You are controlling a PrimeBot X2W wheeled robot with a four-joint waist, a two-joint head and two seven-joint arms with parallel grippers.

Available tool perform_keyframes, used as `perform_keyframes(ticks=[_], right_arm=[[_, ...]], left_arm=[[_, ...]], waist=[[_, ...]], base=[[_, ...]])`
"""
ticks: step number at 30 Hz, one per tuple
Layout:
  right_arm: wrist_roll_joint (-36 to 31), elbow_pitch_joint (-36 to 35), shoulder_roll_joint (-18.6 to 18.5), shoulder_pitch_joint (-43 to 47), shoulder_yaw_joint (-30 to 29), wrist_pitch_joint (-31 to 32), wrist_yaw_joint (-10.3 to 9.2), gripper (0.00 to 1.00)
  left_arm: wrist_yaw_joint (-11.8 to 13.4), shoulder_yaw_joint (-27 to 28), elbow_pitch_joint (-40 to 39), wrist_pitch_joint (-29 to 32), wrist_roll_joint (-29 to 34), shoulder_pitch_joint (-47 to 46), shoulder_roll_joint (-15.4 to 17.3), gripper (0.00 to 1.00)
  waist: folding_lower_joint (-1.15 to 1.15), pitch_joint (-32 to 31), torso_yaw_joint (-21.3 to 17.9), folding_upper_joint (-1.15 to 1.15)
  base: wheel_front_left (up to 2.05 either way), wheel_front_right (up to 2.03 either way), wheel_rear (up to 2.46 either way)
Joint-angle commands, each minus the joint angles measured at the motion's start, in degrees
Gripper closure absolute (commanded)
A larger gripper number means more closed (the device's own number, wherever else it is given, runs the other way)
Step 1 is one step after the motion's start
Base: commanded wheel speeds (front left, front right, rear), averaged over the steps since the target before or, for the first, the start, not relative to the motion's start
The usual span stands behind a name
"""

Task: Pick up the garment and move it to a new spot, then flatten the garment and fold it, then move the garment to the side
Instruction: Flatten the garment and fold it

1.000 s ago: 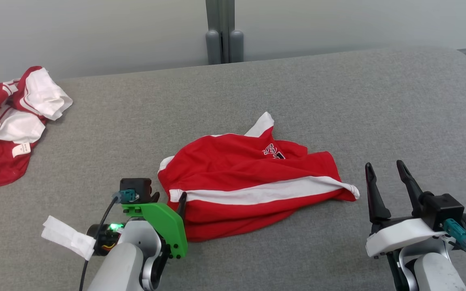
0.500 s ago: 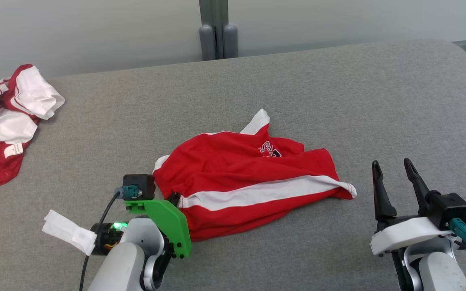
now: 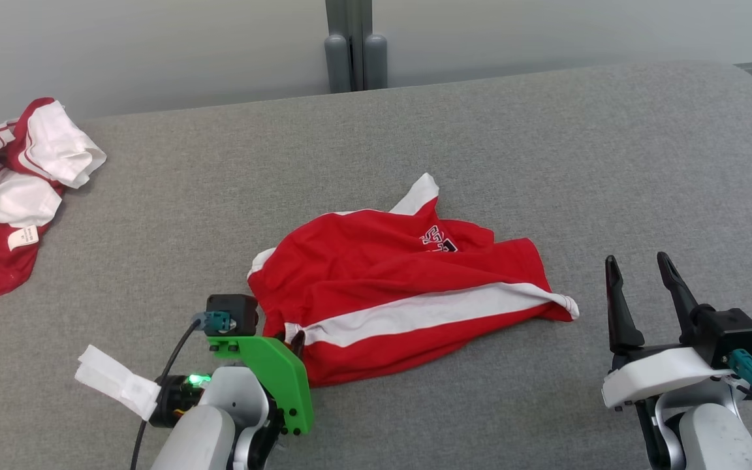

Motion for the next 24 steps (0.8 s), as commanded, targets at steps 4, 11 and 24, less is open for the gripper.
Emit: perform_keyframes(ticks=[4,11,24], right_arm=[[-0.1,-0.3,-0.1,-0.6,-0.1,-0.2,0.01,0.00],[-0.5,-0.3,-0.1,-0.7,-0.6,-0.2,0.01,0.00],[0.3,6.1,-1.3,-1.2,4.7,6.6,0.01,0.00]], left_arm=[[0.4,-0.1,-0.5,0.3,-0.5,0.9,0.6,0.26],[0.2,0.2,-1.4,-1.5,-1.0,0.7,0.6,1.00],[0.7,0.6,-2.8,-4.6,-2.4,1.7,0.1,1.00]], waist=[[0.00,0.2,-0.1,0.00],[0.00,0.4,0.0,0.00],[0.00,0.3,0.5,0.00]], base=[[0.00,0.00,0.00],[0.00,0.00,0.00],[0.00,0.00,0.00]])
